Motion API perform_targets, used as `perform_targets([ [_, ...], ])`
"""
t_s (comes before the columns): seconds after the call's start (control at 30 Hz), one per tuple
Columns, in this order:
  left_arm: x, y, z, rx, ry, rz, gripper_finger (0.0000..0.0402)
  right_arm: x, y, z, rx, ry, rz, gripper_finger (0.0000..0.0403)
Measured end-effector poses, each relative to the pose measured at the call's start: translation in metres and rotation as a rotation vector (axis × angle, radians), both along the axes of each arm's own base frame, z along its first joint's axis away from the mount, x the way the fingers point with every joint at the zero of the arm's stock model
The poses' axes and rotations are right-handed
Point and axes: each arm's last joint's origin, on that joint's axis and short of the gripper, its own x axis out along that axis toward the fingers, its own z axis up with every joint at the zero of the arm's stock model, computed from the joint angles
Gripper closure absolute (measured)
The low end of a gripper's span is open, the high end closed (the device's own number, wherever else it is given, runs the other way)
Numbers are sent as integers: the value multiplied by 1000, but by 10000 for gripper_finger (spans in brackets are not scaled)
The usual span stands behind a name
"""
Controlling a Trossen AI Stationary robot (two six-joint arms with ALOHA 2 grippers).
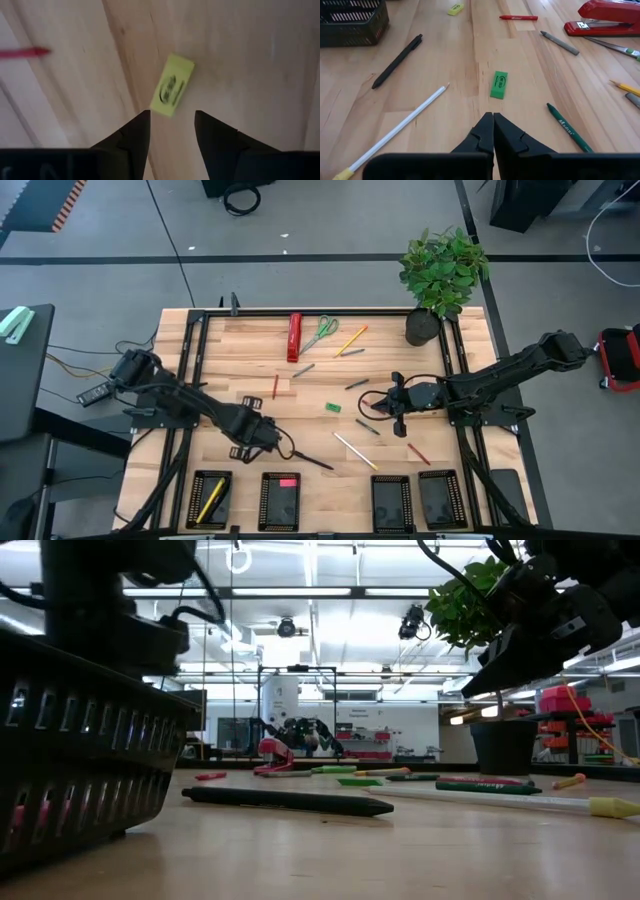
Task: Sort crayons/erasers/pens/pencils in bins
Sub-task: Put the yellow eraser into the middle left black bin
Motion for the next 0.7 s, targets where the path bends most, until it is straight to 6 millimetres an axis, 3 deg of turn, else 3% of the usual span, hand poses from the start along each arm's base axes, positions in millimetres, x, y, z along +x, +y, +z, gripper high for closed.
perform_targets([
  [0.3,7,17,-3,-84,31,-72,237,0,0,0,-12,7,6,392],
  [0.7,11,24,-3,-96,22,-128,237,-1,0,-2,-23,29,11,392],
])
